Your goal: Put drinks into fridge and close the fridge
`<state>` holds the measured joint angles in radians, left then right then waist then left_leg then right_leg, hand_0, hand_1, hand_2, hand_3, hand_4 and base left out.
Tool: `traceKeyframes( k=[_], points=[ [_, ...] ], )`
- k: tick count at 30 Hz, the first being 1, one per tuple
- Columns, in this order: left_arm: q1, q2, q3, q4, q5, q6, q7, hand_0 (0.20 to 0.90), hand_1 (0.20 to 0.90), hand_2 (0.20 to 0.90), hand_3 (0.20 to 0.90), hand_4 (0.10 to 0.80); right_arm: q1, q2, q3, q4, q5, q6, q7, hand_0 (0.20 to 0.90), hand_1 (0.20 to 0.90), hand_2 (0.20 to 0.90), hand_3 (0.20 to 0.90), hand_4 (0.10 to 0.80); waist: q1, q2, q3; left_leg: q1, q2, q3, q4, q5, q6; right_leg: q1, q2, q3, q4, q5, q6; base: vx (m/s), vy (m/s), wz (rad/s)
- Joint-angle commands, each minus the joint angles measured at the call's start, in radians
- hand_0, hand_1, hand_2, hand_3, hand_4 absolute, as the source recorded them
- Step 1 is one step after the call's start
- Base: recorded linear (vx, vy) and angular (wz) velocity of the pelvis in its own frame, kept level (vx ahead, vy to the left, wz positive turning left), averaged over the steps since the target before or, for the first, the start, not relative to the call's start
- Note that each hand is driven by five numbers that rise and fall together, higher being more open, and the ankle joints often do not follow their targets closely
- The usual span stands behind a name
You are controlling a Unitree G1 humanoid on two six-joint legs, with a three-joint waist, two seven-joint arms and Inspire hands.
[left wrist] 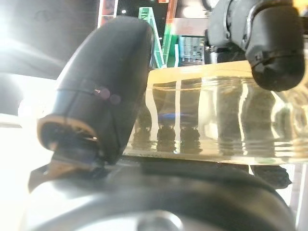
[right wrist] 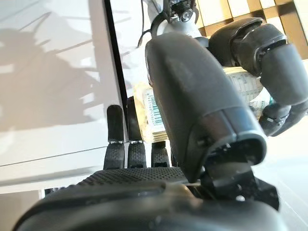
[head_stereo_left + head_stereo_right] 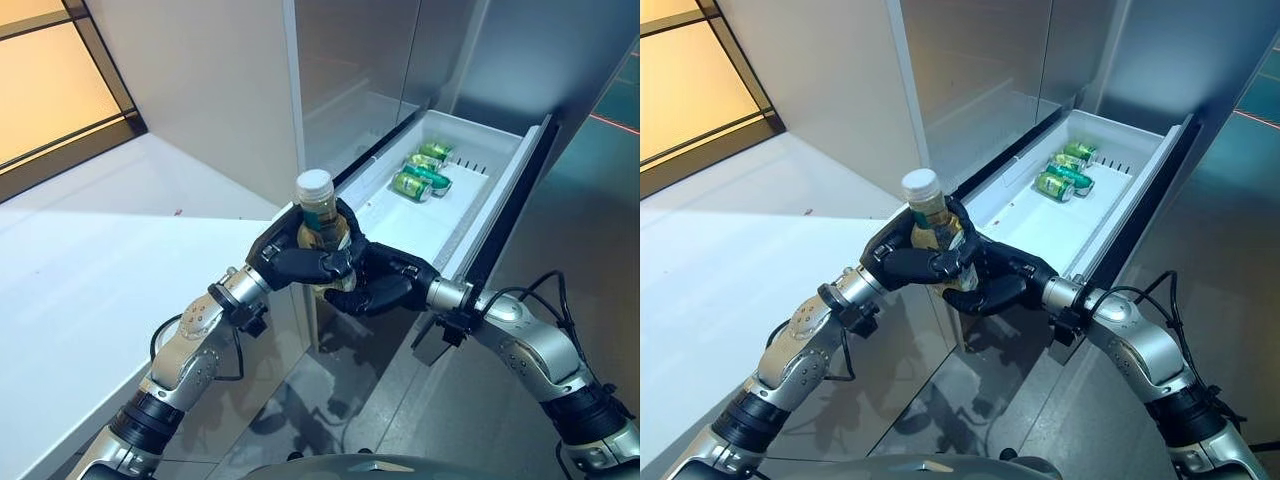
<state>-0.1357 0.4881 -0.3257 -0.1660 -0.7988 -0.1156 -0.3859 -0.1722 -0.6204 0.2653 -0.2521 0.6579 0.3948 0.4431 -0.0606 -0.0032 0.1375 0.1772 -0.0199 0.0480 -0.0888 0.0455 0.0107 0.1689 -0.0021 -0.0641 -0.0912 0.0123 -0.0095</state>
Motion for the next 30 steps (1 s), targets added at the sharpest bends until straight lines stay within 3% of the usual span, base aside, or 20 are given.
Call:
traceKeyframes(
  k=[1, 15, 27, 28, 29, 30],
  points=[
    [-0.173, -0.149, -0.105, -0.122, -0.163, -0.087, -0.173, 0.300, 0.300, 0.300, 0.200, 0.100, -0.124, 0.129, -0.015, -0.103, 0.134, -0.098, -0.070, 0.300, 0.300, 0.300, 0.200, 0.100, 0.002, -0.033, -0.064, -0.005, -0.013, 0.020, 0.002, -0.085, 0.019, -0.019, -0.016, 0.007, 0.020, 0.003, 0.062, 0.000, 0.000, 0.00],
    [-0.222, -0.143, -0.196, -0.149, -0.059, -0.056, -0.223, 0.300, 0.300, 0.300, 0.200, 0.100, -0.132, 0.125, 0.008, -0.077, 0.131, -0.099, -0.110, 0.300, 0.300, 0.300, 0.200, 0.100, -0.013, -0.028, -0.064, -0.003, -0.015, 0.034, 0.002, -0.086, 0.023, -0.022, -0.009, 0.022, 0.016, 0.007, 0.062, 0.000, 0.000, 0.00],
    [-0.248, -0.118, -0.250, -0.123, -0.064, -0.059, -0.208, 0.300, 0.300, 0.300, 0.200, 0.100, -0.241, 0.066, 0.094, -0.066, 0.051, -0.033, -0.086, 0.300, 0.300, 0.300, 0.200, 0.100, -0.006, -0.029, -0.072, -0.005, -0.023, 0.007, 0.002, -0.079, 0.025, -0.021, 0.001, 0.036, 0.009, 0.009, 0.055, 0.000, -0.003, -0.01],
    [-0.249, -0.118, -0.253, -0.124, -0.067, -0.059, -0.209, 0.300, 0.300, 0.300, 0.200, 0.100, -0.250, 0.062, 0.102, -0.065, 0.046, -0.023, -0.088, 0.392, 0.392, 0.392, 0.307, 0.207, -0.005, -0.030, -0.073, -0.006, -0.023, 0.006, 0.002, -0.079, 0.025, -0.021, 0.002, 0.037, 0.009, 0.009, 0.054, 0.001, -0.006, -0.04],
    [-0.251, -0.119, -0.257, -0.125, -0.069, -0.055, -0.210, 0.300, 0.300, 0.300, 0.200, 0.100, -0.261, 0.059, 0.110, -0.063, 0.042, -0.008, -0.092, 0.582, 0.582, 0.582, 0.529, 0.429, -0.005, -0.030, -0.073, -0.006, -0.023, 0.005, 0.002, -0.078, 0.025, -0.021, 0.003, 0.037, 0.009, 0.009, 0.054, 0.006, -0.006, -0.06],
    [-0.253, -0.122, -0.270, -0.125, -0.068, -0.057, -0.204, 0.300, 0.300, 0.300, 0.200, 0.100, -0.273, 0.060, 0.128, -0.056, 0.040, 0.004, -0.098, 0.867, 0.867, 0.867, 0.862, 0.762, -0.003, -0.031, -0.073, -0.006, -0.023, 0.005, 0.002, -0.076, 0.025, -0.020, 0.003, 0.037, 0.010, 0.008, 0.053, 0.010, -0.005, -0.07]
  ],
)
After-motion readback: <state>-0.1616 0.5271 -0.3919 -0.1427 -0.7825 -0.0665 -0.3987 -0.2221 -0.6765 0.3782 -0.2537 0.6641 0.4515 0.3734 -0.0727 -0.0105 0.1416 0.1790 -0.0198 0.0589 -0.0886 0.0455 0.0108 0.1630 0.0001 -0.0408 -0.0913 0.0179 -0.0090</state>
